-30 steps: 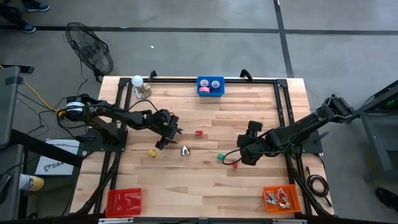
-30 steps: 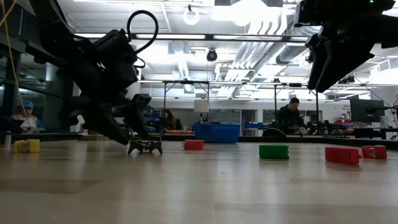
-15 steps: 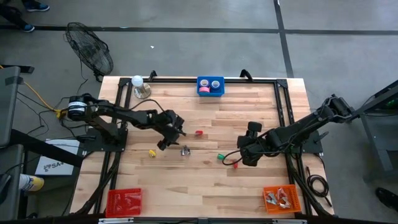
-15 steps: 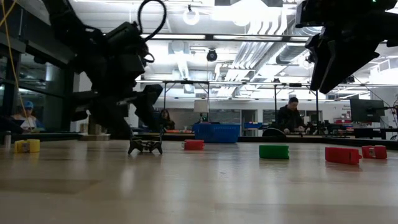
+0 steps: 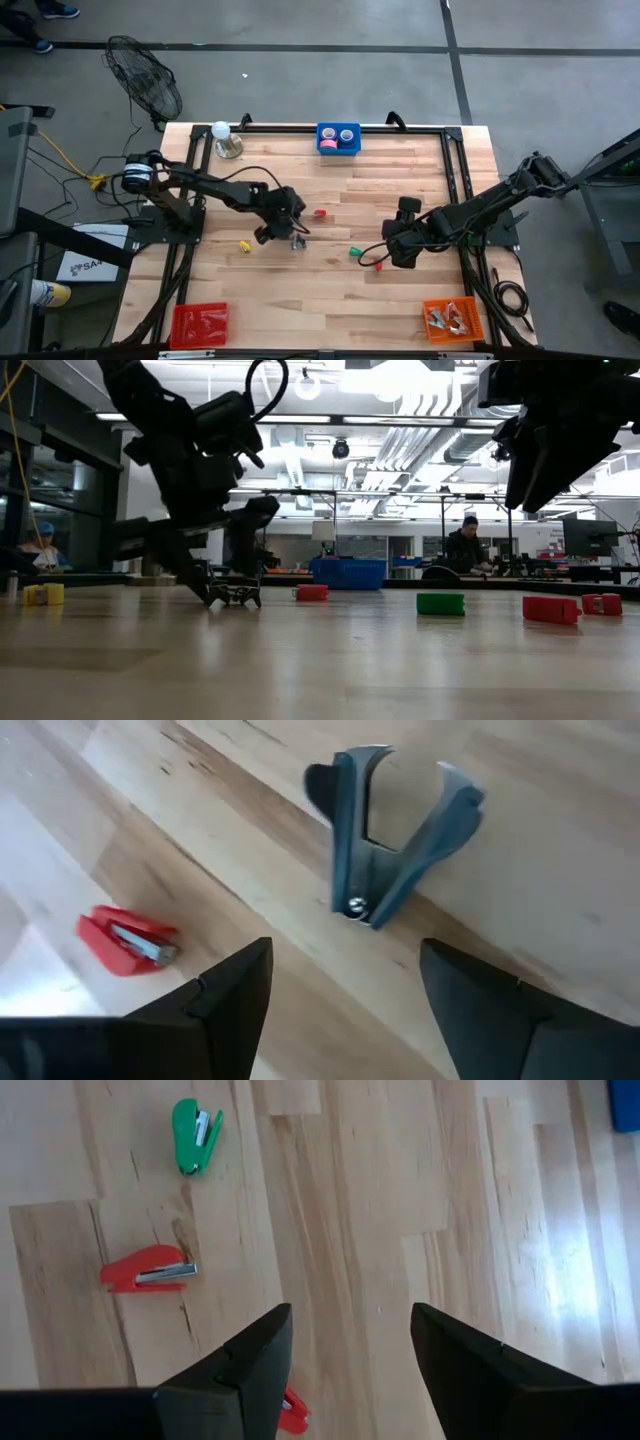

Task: Pick and place Stapler, Stapler remover, tape
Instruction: Put the black staple remover into the orange bin

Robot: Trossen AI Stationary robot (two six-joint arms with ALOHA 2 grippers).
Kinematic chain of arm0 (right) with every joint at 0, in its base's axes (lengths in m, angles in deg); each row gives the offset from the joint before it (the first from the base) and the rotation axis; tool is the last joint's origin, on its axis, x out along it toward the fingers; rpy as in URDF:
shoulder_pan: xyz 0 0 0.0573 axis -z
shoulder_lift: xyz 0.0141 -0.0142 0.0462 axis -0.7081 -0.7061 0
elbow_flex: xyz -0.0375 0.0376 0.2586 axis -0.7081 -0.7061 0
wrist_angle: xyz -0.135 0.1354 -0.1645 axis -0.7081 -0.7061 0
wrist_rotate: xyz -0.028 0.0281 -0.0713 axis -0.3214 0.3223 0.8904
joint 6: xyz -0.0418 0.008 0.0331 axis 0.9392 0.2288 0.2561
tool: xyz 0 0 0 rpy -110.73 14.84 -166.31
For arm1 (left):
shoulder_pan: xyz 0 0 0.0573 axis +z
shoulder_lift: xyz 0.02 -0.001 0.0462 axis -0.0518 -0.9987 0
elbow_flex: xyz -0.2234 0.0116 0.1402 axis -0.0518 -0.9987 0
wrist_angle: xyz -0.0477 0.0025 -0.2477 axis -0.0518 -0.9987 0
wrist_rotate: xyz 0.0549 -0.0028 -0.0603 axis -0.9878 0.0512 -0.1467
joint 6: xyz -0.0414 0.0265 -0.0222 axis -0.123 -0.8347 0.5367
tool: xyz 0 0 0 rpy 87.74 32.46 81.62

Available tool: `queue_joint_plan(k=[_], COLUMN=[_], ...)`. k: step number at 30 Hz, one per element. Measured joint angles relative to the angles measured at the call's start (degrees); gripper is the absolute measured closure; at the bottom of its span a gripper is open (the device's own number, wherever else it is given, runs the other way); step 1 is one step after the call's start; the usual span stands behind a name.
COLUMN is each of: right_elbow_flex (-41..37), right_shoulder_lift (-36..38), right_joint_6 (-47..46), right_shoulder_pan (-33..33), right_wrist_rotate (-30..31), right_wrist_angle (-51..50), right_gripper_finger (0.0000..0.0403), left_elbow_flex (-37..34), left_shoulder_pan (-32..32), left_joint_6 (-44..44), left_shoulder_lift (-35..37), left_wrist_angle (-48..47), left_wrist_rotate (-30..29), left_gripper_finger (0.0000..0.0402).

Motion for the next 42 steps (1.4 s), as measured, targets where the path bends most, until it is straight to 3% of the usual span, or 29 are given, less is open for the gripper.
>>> queue_joint_plan(k=[20,34,42], right_elbow_flex=[0.0,0.0,0.0], right_shoulder_lift=[0.0,0.0,0.0], right_joint_6=[0.8,0.8,0.8], right_shoulder_pan=[0.0,0.0,0.0], right_wrist_rotate=[-0.1,-0.2,-0.2], right_wrist_angle=[0.0,0.5,0.5], right_gripper_finger=[0.0205,0.0206,0.0206], left_elbow_flex=[0.7,2.5,3.8], left_shoulder_pan=[-4.2,-4.4,-4.5], left_joint_6=[-4.4,-5.1,-3.1], left_shoulder_lift=[0.0,-4.6,-4.9], left_wrist_angle=[-0.1,3.4,1.9], left_wrist_rotate=[0.9,3.5,4.3], left_gripper_finger=[0.0153,0.0154,0.0208])
